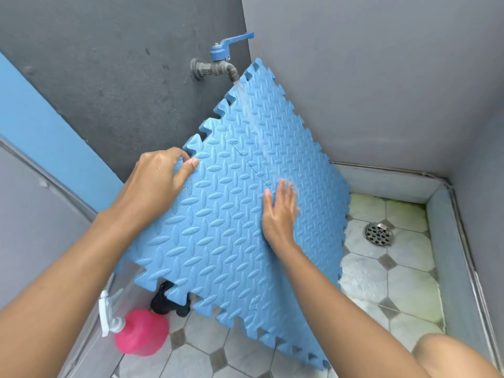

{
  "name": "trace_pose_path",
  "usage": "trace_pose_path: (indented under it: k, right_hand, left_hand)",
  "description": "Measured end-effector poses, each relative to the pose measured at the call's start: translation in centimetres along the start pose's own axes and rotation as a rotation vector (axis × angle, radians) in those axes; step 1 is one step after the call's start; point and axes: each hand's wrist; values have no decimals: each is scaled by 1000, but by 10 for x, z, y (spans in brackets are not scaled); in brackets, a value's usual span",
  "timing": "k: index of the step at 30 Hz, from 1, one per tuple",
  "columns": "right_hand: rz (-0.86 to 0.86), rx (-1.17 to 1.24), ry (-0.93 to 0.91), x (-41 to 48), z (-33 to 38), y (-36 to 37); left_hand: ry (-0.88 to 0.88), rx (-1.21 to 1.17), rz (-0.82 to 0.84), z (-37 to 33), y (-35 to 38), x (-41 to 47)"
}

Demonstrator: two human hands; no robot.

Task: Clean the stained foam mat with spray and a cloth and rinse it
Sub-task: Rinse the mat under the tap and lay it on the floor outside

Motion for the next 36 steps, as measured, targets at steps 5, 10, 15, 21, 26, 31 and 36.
trace_pose_path:
  k: [5,10,15,21,26,31,36]
  right_hand:
    - [95,24,-473,48,108,4]
    - [74,-50,-512,80,80,-2]
    - [273,-261,-300,66,-18,-42]
    - [218,-364,-158,115,31,-115]
    - [105,52,-204,173,183,-128]
    - [249,-118,-146,180,253,-119]
    - [148,-57,-161,185,261,-102]
  left_hand:
    - [7,-27,-1,1,-1,-2]
    - [2,-55,11,3,1,-2]
    - [-19,-70,21,1,3,-5]
    - [-57,-119,26,-4,-1,-1]
    - [-108,-120,54,-6,-1,0]
    - [-128,-135,78,-6,-3,-2]
    - [-127,-148,80,-4,-2,-1]
Point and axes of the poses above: each hand's wrist, its own x-axis towards the middle knuckle, its own y-axis out of the palm, z = x × y, and after that the axes turned 10 degrees about -y, right-handed
